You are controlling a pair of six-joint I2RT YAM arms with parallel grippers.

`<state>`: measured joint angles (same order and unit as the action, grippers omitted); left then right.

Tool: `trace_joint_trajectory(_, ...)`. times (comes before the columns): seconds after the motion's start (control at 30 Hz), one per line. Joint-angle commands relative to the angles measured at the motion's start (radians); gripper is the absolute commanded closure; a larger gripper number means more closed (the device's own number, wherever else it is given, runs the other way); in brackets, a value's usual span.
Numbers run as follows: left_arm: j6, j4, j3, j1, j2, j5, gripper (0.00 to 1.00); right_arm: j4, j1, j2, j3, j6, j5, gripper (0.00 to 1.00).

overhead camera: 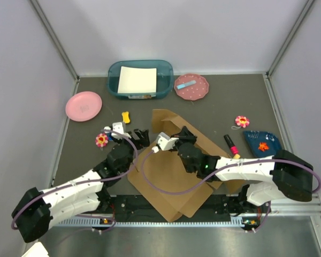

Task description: Fold the paper box

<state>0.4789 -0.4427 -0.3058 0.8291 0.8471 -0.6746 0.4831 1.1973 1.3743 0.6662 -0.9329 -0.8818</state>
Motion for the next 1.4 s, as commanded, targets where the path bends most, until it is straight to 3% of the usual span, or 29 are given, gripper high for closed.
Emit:
trace_joint_trajectory(0.0,-0.034,-0.109,-0.006,-0.025,0.029,0.085,0.07,-0.090,0.013,-0.041,-0.040,0.158,0.010,1.00)
trace_joint_trajectory(0.33,-0.002,-0.241,-0.018,-0.159,0.138,0.339,0.03,-0.107,0.015,-0.021,-0.056,0.212,0.050,1.00)
trace_joint_trajectory(0.53,-0.098,-0.554,0.048,-0.177,0.251,0.414,0.04,-0.103,0.013,-0.012,-0.056,0.224,0.056,1.00)
trace_joint_trajectory(0.93,-0.166,-0.596,-0.035,-0.264,0.460,0.512,0.04,-0.144,0.012,-0.055,-0.045,0.243,0.076,1.00)
trace_joint_trajectory(1.03,-0.155,-0.634,-0.055,-0.318,0.510,0.592,0.04,-0.150,0.013,-0.057,-0.045,0.247,0.078,1.00)
trace_joint_trajectory(1.37,-0.217,-0.686,-0.133,-0.324,0.632,0.842,0.13,-0.166,0.012,-0.055,-0.037,0.263,0.090,1.00)
